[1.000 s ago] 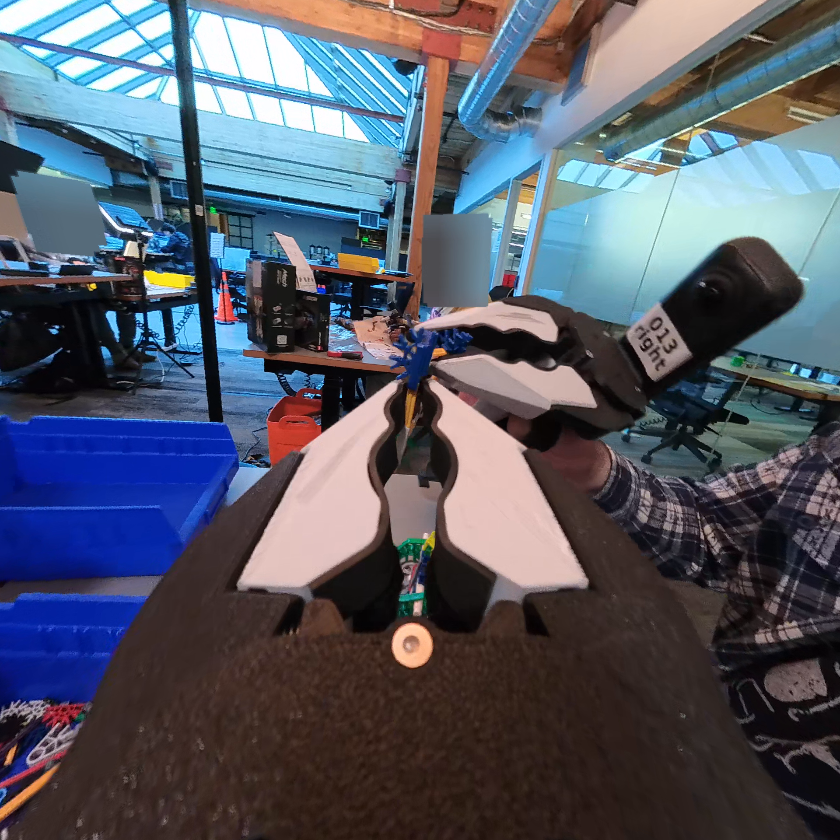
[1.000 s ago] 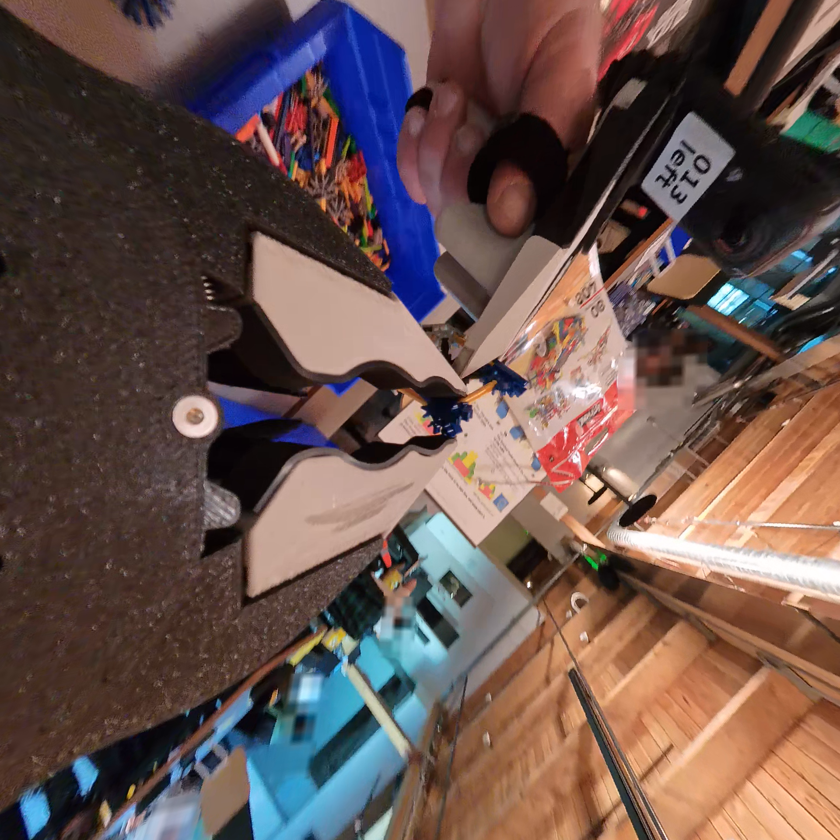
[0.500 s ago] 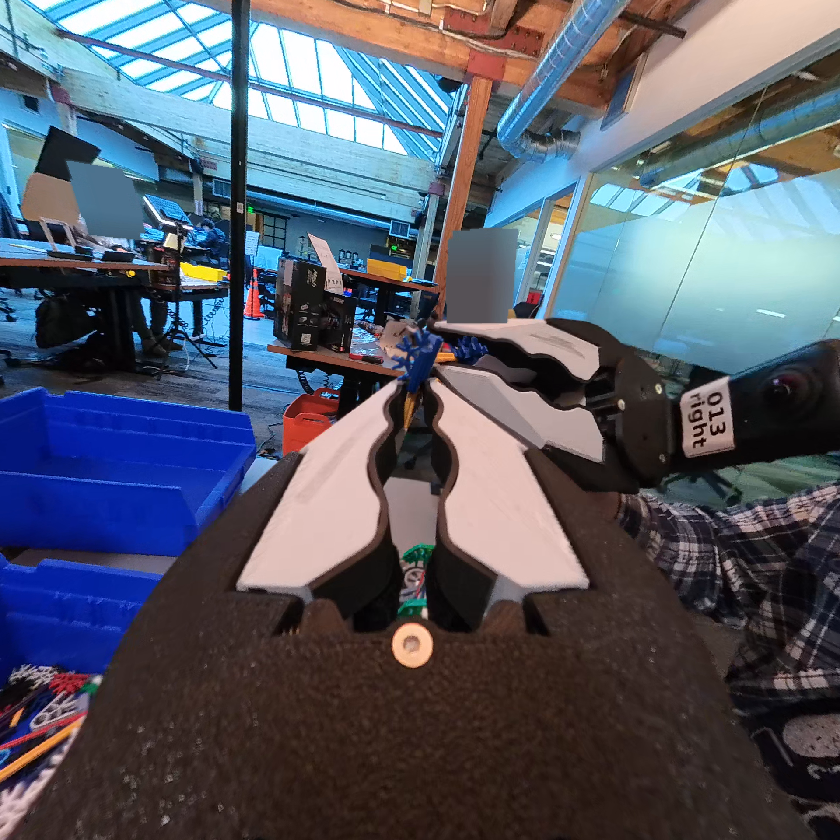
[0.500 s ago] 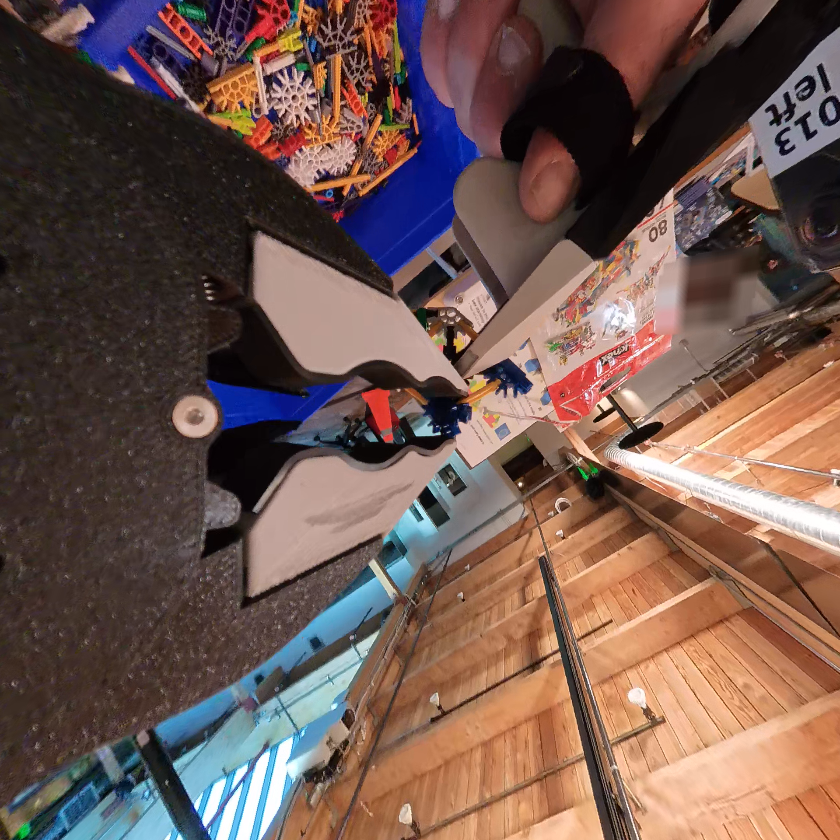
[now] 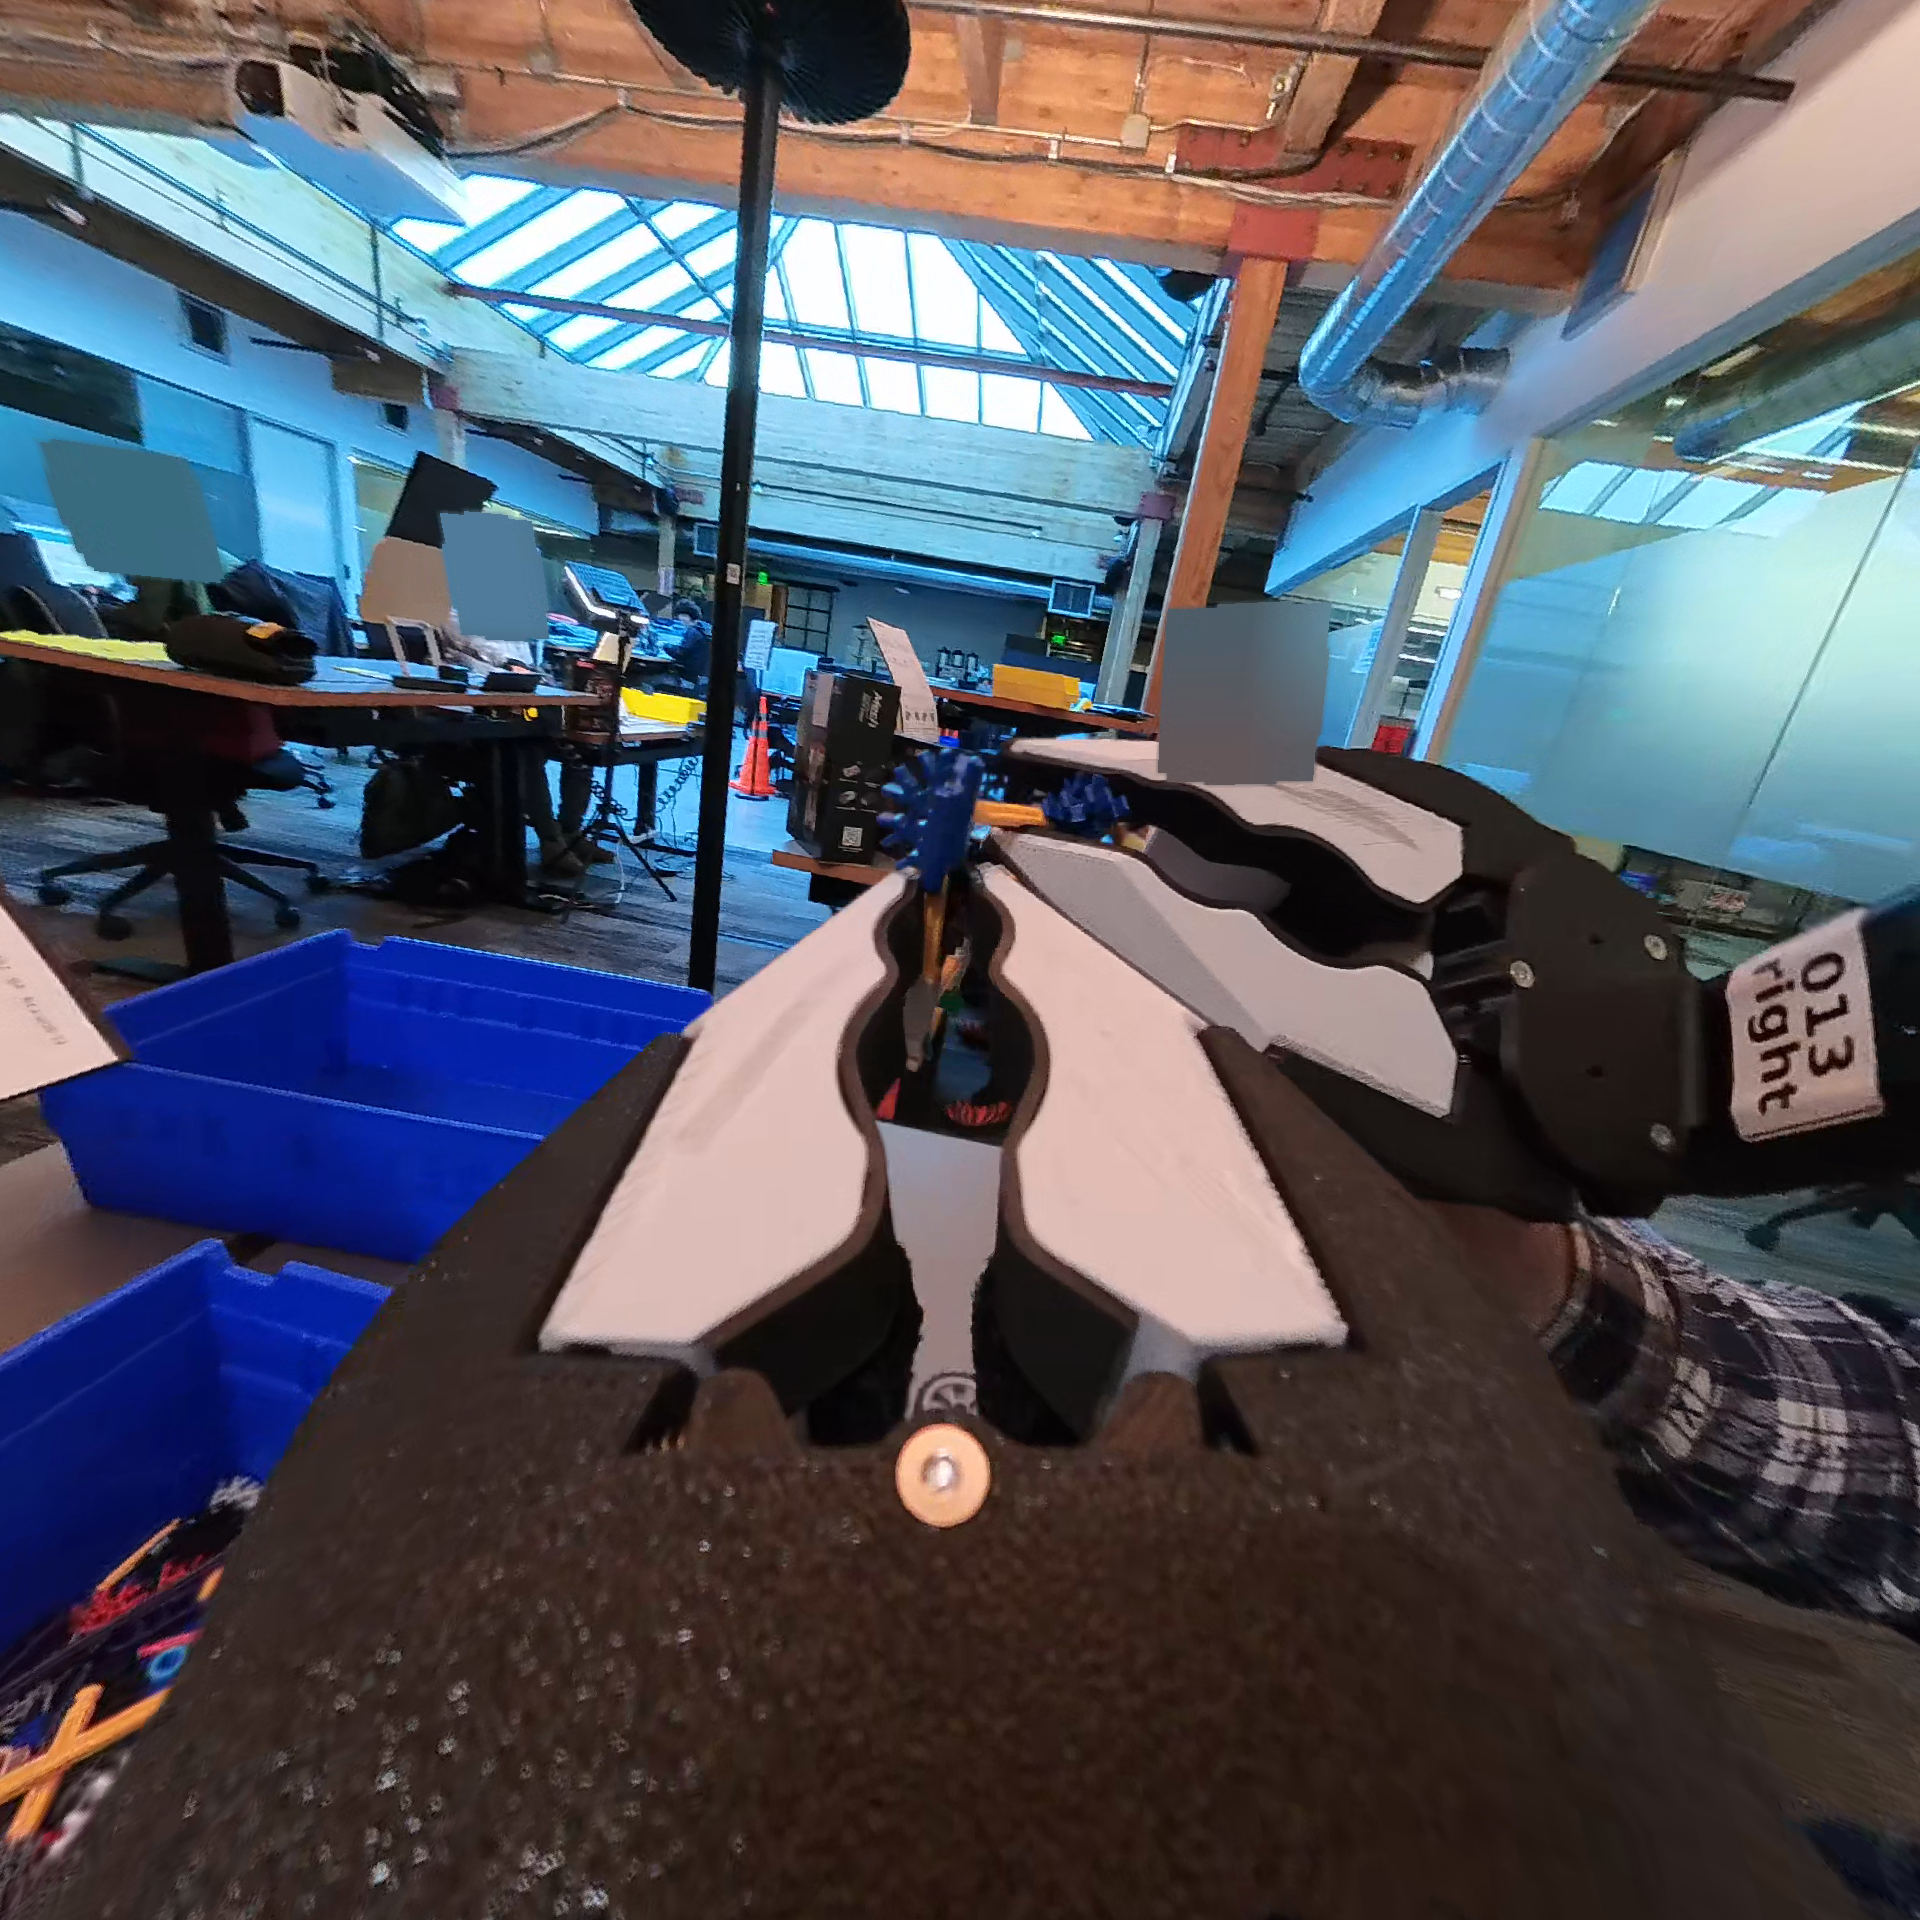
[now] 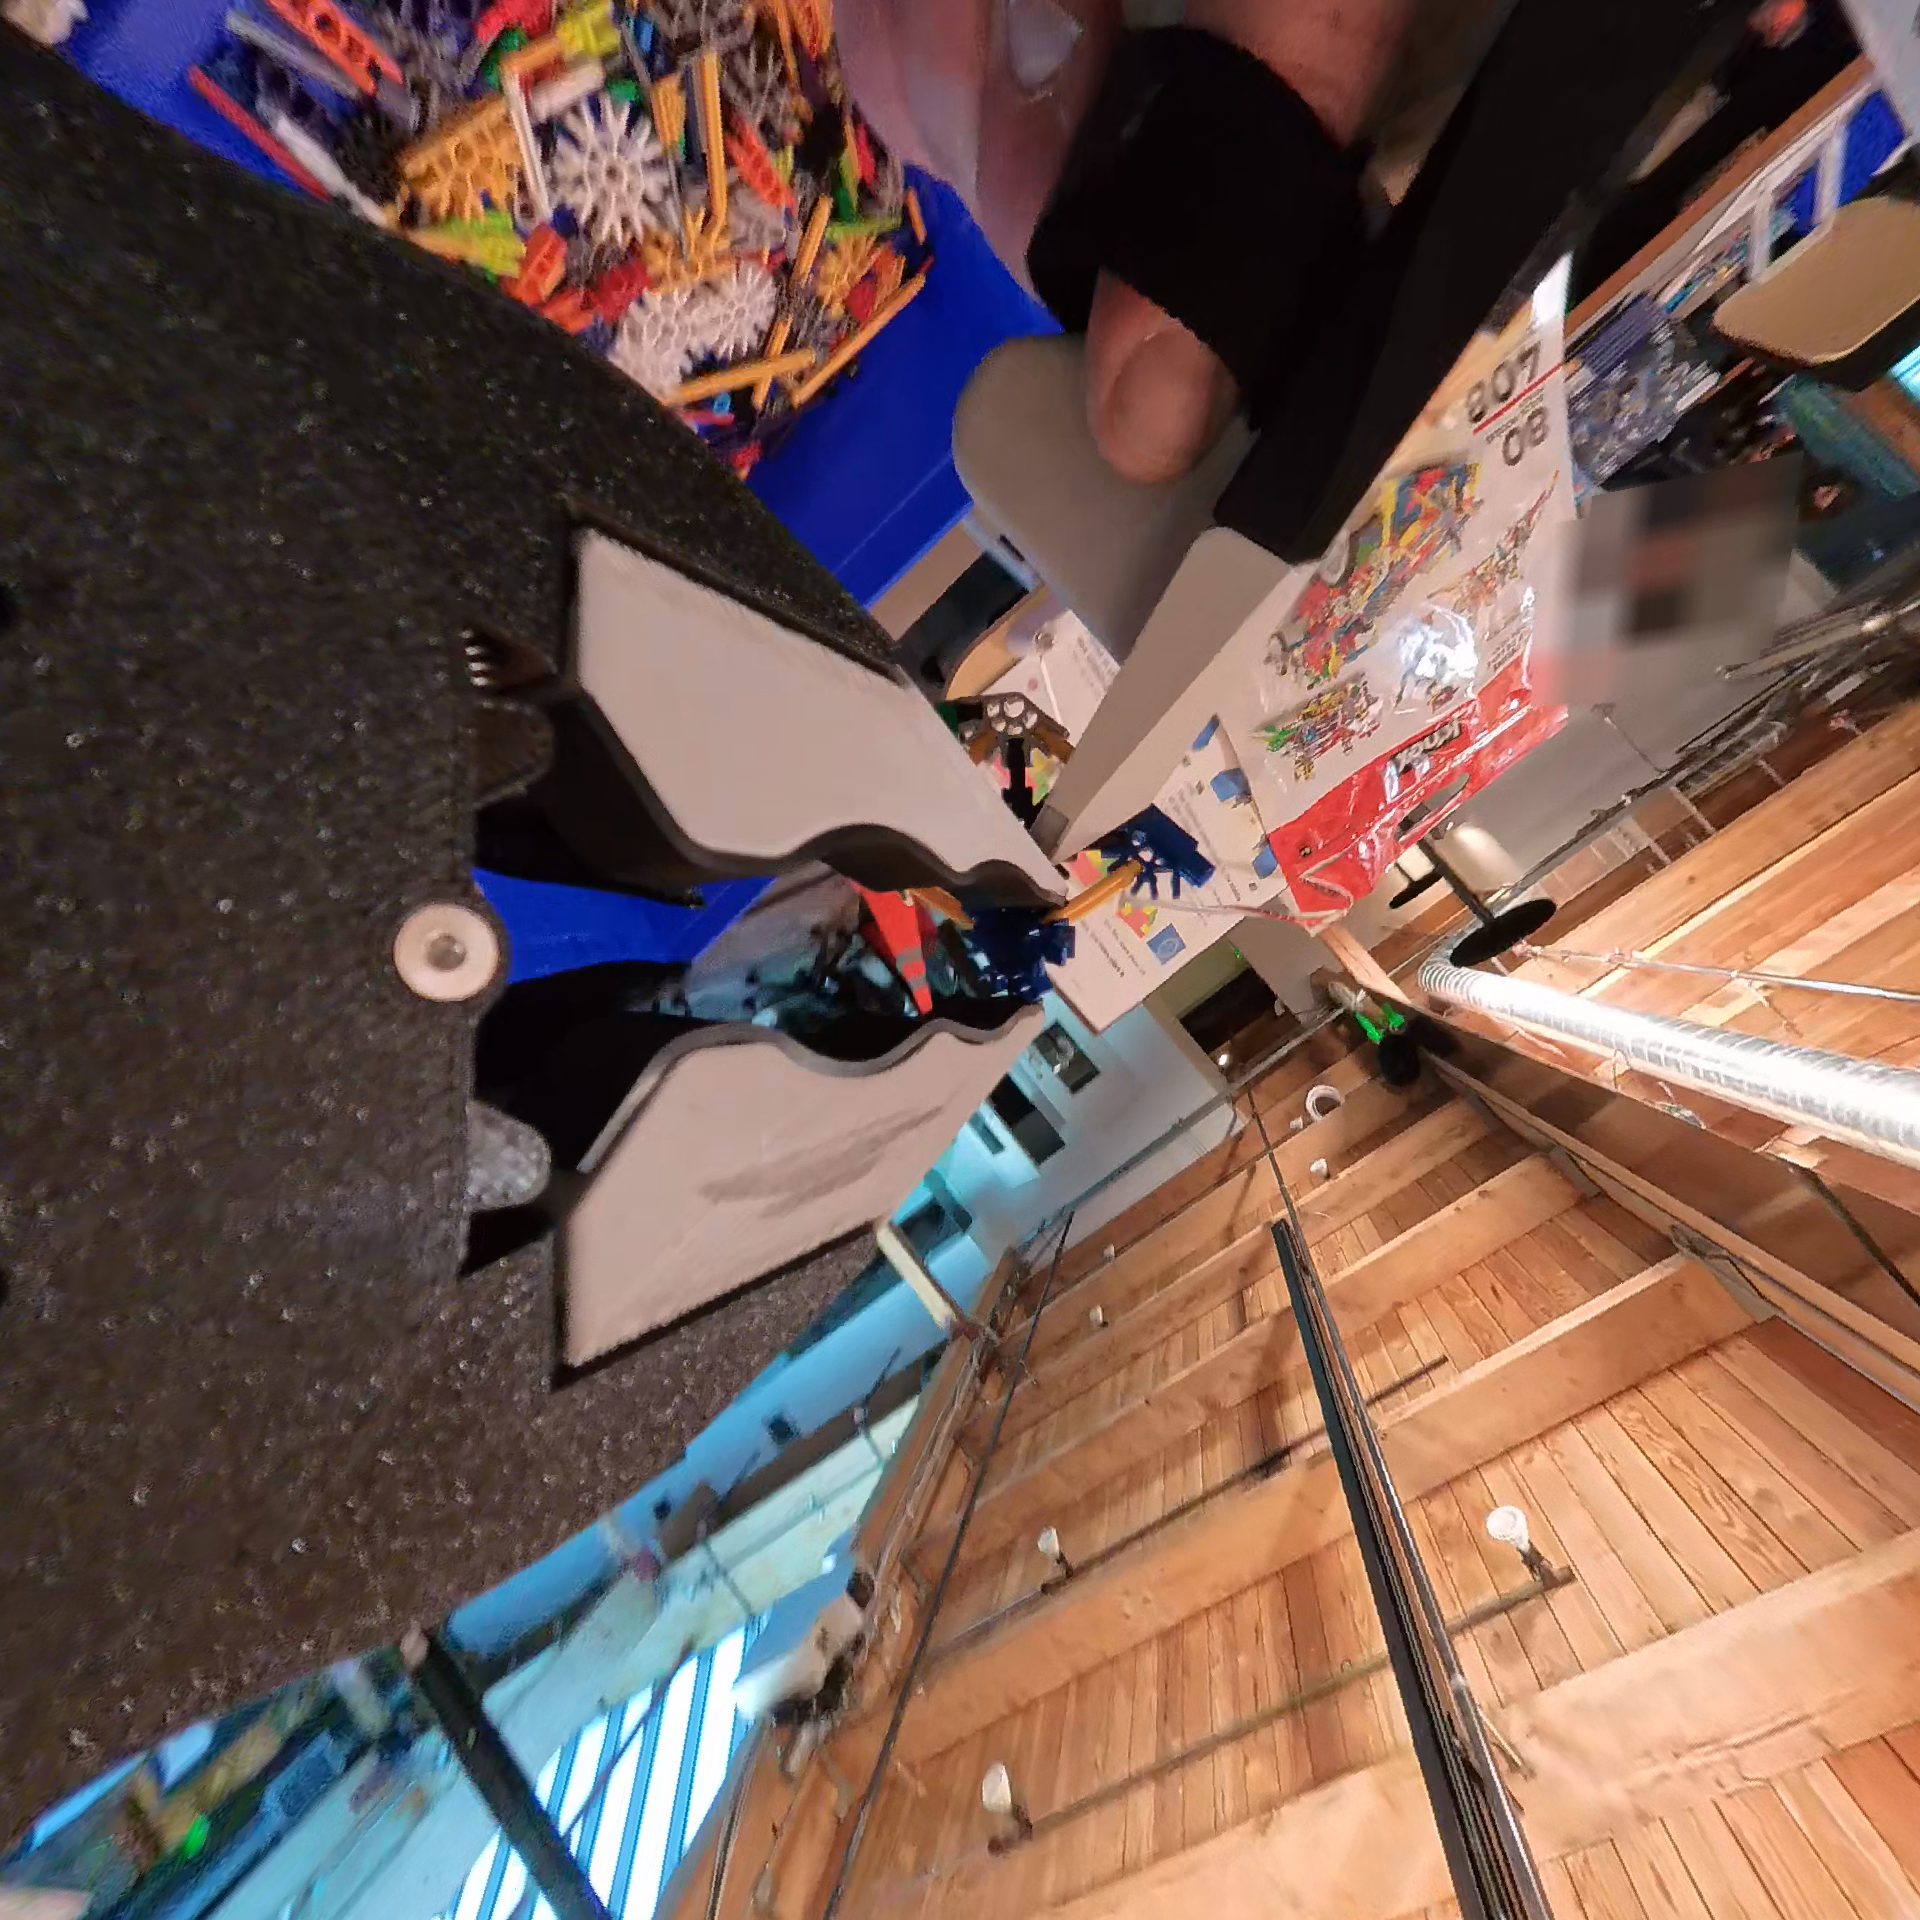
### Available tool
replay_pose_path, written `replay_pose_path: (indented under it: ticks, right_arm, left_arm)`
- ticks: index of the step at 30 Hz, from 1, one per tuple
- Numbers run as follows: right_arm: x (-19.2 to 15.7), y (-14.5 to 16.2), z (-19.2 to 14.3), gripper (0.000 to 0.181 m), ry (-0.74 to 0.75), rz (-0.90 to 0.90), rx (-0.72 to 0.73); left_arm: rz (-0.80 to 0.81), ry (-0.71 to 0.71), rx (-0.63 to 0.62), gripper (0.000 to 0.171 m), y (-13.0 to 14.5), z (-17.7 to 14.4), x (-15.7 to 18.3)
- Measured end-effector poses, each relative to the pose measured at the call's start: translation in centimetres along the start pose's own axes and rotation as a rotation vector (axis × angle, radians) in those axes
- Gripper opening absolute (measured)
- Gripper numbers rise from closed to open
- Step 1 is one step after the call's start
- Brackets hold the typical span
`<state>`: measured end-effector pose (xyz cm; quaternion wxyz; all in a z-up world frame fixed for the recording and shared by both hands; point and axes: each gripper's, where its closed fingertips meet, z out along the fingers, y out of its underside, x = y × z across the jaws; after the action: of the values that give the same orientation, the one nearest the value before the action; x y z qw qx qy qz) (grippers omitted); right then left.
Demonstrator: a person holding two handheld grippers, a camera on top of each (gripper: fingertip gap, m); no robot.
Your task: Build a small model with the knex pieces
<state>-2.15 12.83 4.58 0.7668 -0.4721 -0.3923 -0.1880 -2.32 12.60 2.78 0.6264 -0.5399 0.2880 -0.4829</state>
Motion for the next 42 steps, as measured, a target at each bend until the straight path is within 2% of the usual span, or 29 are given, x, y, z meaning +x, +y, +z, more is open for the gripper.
replay_pose_path:
  ticks: [3,4,7,12,17,19,20,25,29,34,38,42]
  right_arm:
    - [-0.3,0.1,-0.2,0.015,-0.103,0.127,0.021]
    - [-0.7,0.0,-0.3,0.015,-0.15,0.143,0.027]
    - [-1.1,-0.6,-0.8,0.015,-0.285,0.282,0.06]
    - [-1.1,-0.9,-1.5,0.015,-0.404,0.408,0.09]
    - [-1.3,-1.1,-2.1,0.016,-0.528,0.533,0.115]
    - [-1.1,-1.5,-2.4,0.018,-0.53,0.5,0.158]
    - [-1.2,-1.6,-2.7,0.023,-0.548,0.484,0.165]
    - [-1.7,-2.2,-4.2,0.03,-0.658,0.405,0.19]
    - [-0.6,-2.4,-4.8,0.031,-0.642,0.379,0.182]
    - [-1.6,-1.8,-4.7,0.026,-0.629,0.192,0.097]
    - [-2.4,-1.9,-4.6,0.007,-0.631,0.126,0.072]
    - [-3.0,-1.1,-4.5,0.003,-0.658,0.063,0.012]
  left_arm:
    - [0.05,0.028,-0.05,0.007,0.1,-0.2,0.2]
    - [0.079,0.019,-0.066,0.012,0.1,-0.4,-0.1]
    - [0.088,0.108,-0.045,0.015,-0.3,-0.9,0.7]
    - [0.114,0.166,-0.022,0.011,-1.0,-1.4,1.7]
    - [0.16,0.201,-0.061,0.007,-0.8,-1.7,2.4]
    - [0.145,0.234,-0.062,0.006,-0.9,-1.7,3.0]
    - [0.145,0.245,-0.07,0.006,-0.7,-1.8,3.2]
    - [0.167,0.289,-0.106,0.006,-0.6,-2.1,4.1]
    - [0.197,0.29,-0.136,0.003,-0.4,-2.3,4.2]
    - [0.263,0.283,-0.194,0.001,0.4,-2.3,4.5]
    - [0.327,0.27,-0.243,0.001,1.2,-2.0,5.0]
    - [0.41,0.23,-0.297,0.0,1.9,-2.0,4.8]
